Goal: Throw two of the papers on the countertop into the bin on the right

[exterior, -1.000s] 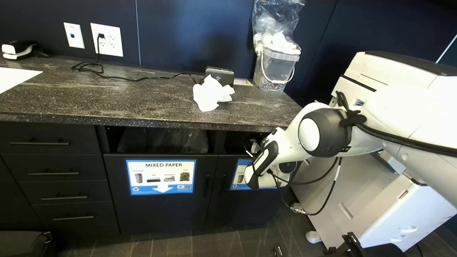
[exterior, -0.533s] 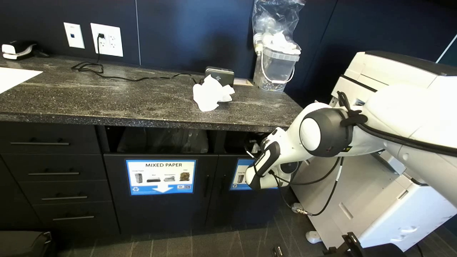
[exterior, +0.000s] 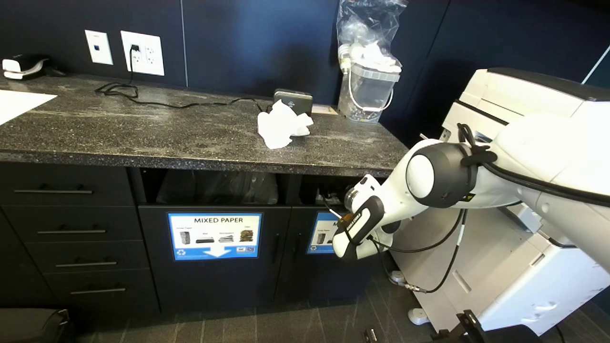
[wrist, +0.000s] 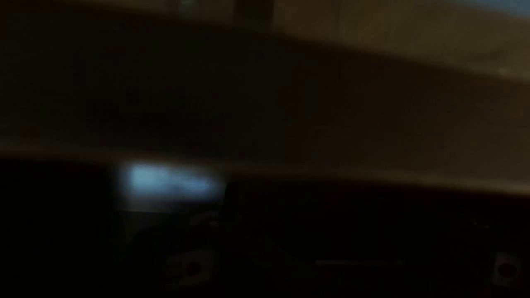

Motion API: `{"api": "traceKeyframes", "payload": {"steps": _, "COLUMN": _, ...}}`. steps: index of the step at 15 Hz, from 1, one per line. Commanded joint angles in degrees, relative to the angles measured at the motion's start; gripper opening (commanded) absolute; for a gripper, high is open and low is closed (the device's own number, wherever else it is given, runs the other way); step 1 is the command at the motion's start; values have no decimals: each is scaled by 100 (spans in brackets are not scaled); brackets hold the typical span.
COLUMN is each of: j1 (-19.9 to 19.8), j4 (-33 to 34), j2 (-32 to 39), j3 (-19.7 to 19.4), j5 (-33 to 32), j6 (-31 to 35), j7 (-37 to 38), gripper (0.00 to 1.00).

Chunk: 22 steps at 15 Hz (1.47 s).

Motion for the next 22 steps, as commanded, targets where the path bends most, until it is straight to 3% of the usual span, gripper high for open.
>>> {"api": "traceKeyframes", "payload": {"steps": 1, "j1": -138, "j4": 192, "j2": -57, "j3": 199, "j5": -575, "j6": -680, "j7": 419, "gripper": 100}}
{"api": "traceKeyframes", "payload": {"steps": 4, "j1": -156, "j4": 62, "j2": -191, "j3": 351, "j5": -486, "j6": -1233, "j7": 415, "gripper": 100}}
{"api": "traceKeyframes", "payload": {"steps": 7, "j1": 30, "j4": -79, "j2": -313, "j3": 399, "j5": 319, "j6": -1447, "j7": 96, "gripper": 100}}
{"api": "traceKeyframes", "payload": {"steps": 13, "j1": 560, "j4": -218, "j2": -164, "j3": 340, "j5": 2139, "j6": -720, "j7": -442, "gripper": 100}}
{"api": "traceKeyframes", "payload": {"steps": 22, "j1": 1238, "j4": -930, "j2": -15, "j3": 568, "j5": 3777, "j6": 1140, "j7": -1137, "gripper": 100}}
